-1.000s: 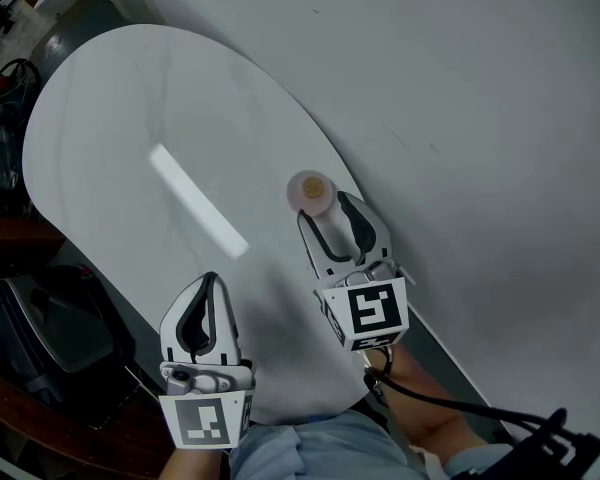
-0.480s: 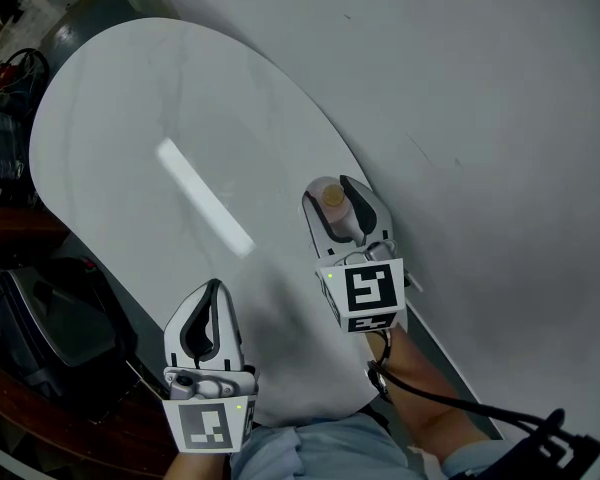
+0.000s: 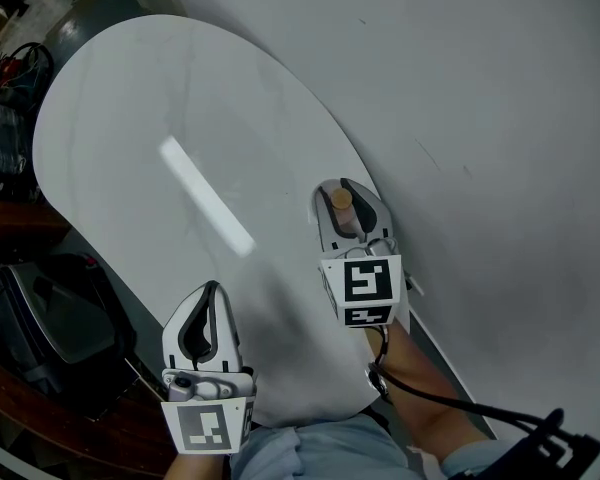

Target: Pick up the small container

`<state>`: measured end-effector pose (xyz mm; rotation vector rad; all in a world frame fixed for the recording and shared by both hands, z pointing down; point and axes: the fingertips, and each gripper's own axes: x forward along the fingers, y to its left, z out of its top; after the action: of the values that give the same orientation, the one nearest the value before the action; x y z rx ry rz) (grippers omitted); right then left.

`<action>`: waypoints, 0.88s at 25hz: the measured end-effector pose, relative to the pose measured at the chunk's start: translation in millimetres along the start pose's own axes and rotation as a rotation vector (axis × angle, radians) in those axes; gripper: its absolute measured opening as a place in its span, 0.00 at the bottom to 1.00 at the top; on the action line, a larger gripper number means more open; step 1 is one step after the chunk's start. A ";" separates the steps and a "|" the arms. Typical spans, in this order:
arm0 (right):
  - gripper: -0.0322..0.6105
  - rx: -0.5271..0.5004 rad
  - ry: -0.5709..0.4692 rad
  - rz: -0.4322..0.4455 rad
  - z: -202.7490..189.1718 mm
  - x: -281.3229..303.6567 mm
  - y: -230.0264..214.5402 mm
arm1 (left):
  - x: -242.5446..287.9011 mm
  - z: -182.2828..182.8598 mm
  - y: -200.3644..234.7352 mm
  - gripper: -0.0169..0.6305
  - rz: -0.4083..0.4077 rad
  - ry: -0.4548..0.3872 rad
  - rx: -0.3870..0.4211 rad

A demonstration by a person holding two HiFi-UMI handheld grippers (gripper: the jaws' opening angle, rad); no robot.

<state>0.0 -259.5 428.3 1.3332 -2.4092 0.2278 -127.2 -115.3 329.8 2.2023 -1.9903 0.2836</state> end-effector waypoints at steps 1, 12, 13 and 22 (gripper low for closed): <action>0.25 -0.003 0.001 -0.002 -0.4 0.5 -0.1 | -0.1 0.2 0.2 0.02 0.001 -0.001 0.001; 0.24 -0.009 -0.006 0.008 -3.2 6.7 -2.3 | 0.1 10.2 2.1 0.02 0.020 -0.041 0.019; 0.24 -0.007 -0.015 0.012 -1.2 5.9 -2.5 | -0.8 8.3 2.6 0.02 0.026 -0.033 0.015; 0.24 0.021 -0.095 0.087 35.0 -10.5 -1.4 | 10.8 15.3 -4.4 0.02 0.028 -0.072 0.031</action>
<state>-2.4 -263.2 392.0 1.2767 -2.5541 0.2178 -121.2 -129.0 317.7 2.2356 -2.0686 0.2430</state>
